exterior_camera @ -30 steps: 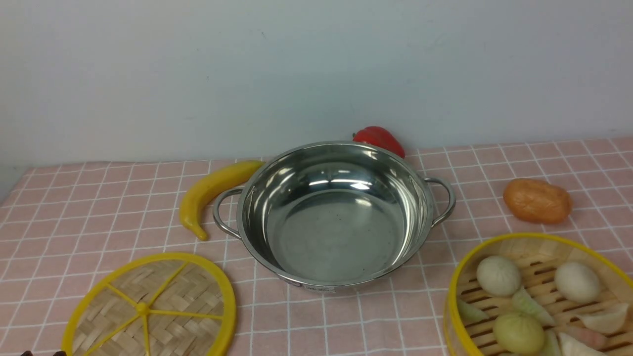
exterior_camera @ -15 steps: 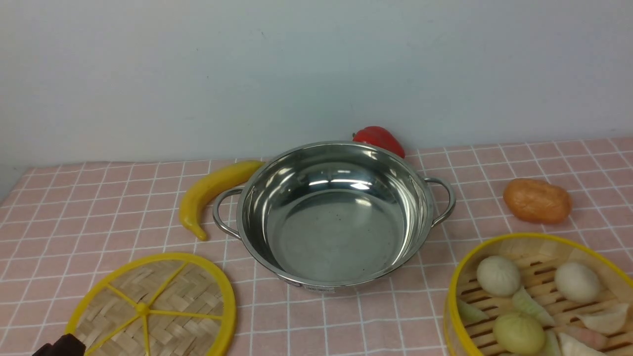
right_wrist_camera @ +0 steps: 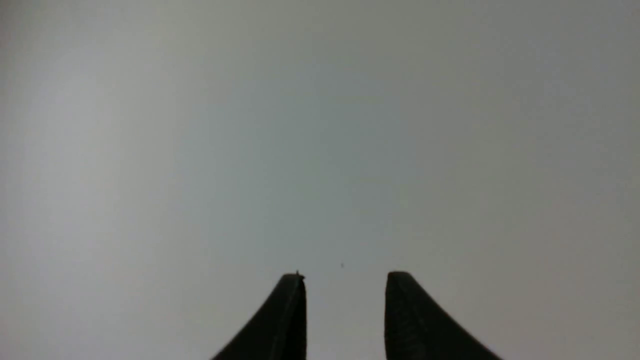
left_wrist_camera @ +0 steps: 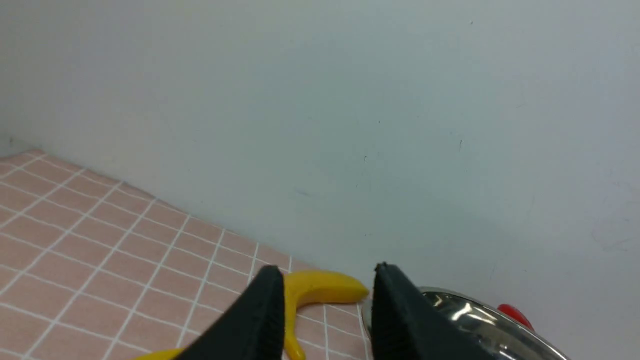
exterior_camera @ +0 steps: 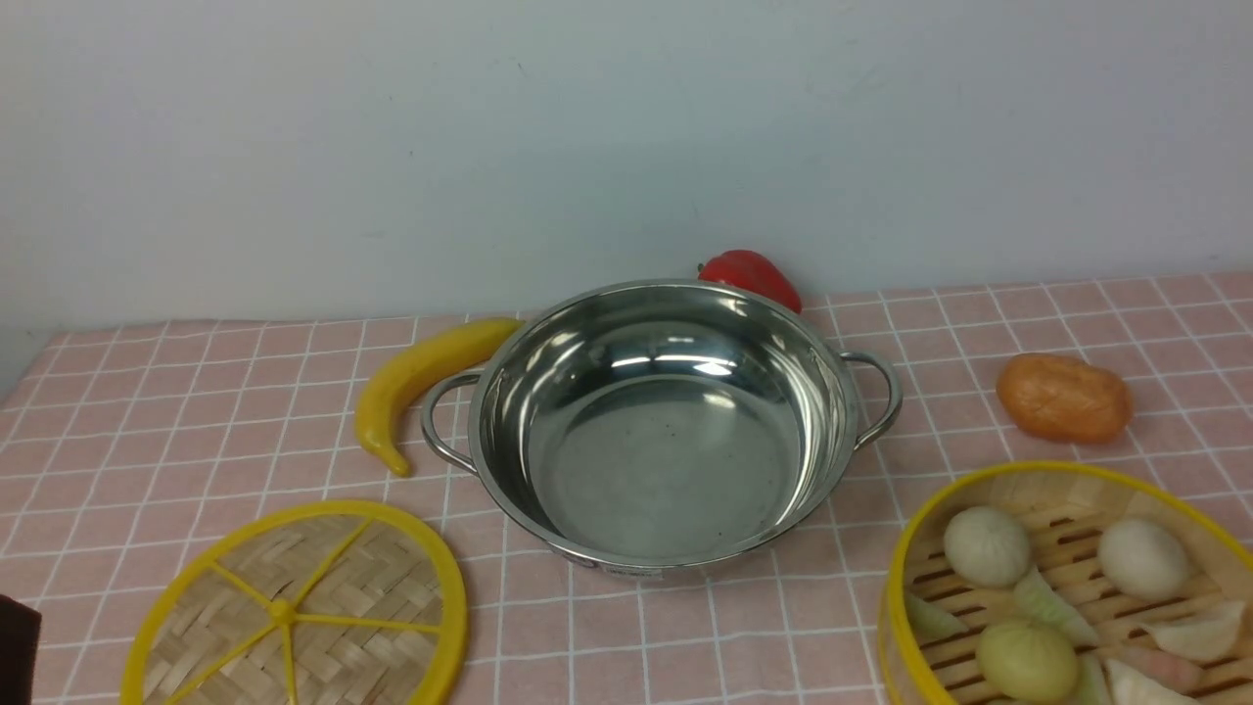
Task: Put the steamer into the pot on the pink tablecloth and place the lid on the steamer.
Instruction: 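Reach for and grasp the rim of the bamboo steamer holding the buns with the right gripper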
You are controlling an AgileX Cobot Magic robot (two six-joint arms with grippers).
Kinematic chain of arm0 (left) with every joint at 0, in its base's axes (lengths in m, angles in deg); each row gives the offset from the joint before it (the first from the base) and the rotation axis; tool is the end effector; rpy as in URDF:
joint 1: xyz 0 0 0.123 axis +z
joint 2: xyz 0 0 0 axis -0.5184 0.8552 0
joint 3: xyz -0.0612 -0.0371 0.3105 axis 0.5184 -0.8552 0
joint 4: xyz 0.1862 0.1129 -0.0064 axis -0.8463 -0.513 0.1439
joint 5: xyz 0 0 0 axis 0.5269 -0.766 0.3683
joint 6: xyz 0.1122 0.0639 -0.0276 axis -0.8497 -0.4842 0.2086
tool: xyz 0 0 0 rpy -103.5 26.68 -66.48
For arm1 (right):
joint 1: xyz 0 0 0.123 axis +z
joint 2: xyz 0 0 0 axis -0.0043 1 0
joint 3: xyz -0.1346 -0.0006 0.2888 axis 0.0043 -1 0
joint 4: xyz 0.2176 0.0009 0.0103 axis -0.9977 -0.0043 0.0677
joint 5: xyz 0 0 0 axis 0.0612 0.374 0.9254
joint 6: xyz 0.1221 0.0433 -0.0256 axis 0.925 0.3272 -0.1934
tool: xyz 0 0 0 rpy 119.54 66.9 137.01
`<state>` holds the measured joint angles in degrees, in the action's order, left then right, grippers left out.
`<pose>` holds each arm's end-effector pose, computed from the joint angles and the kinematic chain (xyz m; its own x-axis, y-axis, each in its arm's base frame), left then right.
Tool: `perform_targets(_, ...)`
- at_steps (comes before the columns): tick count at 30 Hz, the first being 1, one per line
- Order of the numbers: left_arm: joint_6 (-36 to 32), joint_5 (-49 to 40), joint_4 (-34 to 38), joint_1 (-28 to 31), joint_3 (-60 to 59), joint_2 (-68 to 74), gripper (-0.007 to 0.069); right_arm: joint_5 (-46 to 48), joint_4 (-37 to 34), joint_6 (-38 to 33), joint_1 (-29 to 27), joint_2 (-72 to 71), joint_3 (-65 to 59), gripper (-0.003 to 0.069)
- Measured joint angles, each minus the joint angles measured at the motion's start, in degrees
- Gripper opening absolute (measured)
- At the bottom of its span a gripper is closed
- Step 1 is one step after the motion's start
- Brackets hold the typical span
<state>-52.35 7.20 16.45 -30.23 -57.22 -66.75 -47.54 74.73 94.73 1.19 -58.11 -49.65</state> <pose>0.0339 0.0050 0.2181 0.0808 -0.4439 -0.8924 -0.0168 0.8946 -0.4465 0.0096 0.0072 0.2724 0.3655 0.6316 -0.6837 -0.3810 0.7717 0.5092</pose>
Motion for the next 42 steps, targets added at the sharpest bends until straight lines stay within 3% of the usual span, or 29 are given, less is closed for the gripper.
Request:
perform_targets(1, -0.06, 0.67, 0.00, 0.00, 0.00, 0.00, 0.0243, -0.97, -0.07, 0.02, 0.00, 0.00, 0.00, 0.0242)
perform_targets(3, 0.69, 6.25, 0.00, 0.00, 0.00, 0.00, 0.0243, -11.68, -0.67, -0.63, 0.00, -0.02, 0.35, 0.0242)
perform_targets(7, 3.86, 12.32, 0.01, 0.00, 0.24, 0.00, 0.0243, -16.45, -1.72, -4.88, 0.00, 0.41, 5.53, 0.0242)
perform_targets(8, 6.68, 15.10, -0.82, 0.00, 1.50, 0.00, 0.0243, -16.99, -3.17, -9.16, 0.00, 1.53, 10.61, 0.0242)
perform_targets(10, 8.07, 16.39, -2.29, 0.00, 2.89, 0.00, 0.0243, -16.24, -4.15, -13.17, 0.00, 2.70, 14.91, 0.0242)
perform_targets(14, 10.16, 16.60, -15.26, 0.00, 13.43, 1.24, 0.0243, -1.34, -6.98, -30.43, 0.00, 9.65, 32.39, 0.0242)
perform_targets(17, 10.20, 9.76, -23.40, 0.00, 22.77, 5.99, 0.0243, 17.05, -6.98, -39.05, 0.00, 17.06, 44.42, 0.0242)
perform_targets(20, 10.20, 3.40, -26.59, 0.00, 27.82, 10.09, 0.0243, 31.16, -6.98, -41.04, 0.00, 22.37, 50.54, 0.0242)
perform_targets(25, 10.15, -25.53, -35.12, 0.00, 40.99, 27.43, 0.0243, 69.82, -6.67, -41.76, 0.00, 37.45, 59.68, 0.0242)
perform_targets(26, 10.15, -26.61, -35.35, 0.00, 41.32, 28.06, 0.0243, 70.92, -6.35, -41.66, 0.00, 37.95, 59.68, 0.0242)
perform_targets(29, 10.15, -43.79, -38.30, 0.00, 45.31, 38.93, 0.0243, 87.66, -4.06, -39.98, 0.00, 46.49, 59.88, 0.0242)
perform_targets(34, 9.72, -57.09, -37.46, 0.00, 46.96, 51.05, 0.0243, 93.07, -1.14, -35.94, 0.00, 54.82, 54.92, 0.0242)
perform_targets(42, 5.41, -58.92, -33.42, 0.00, 46.97, 59.92, 0.0243, 83.13, -0.80, -30.59, -3.27, 56.53, 37.32, 0.0242)
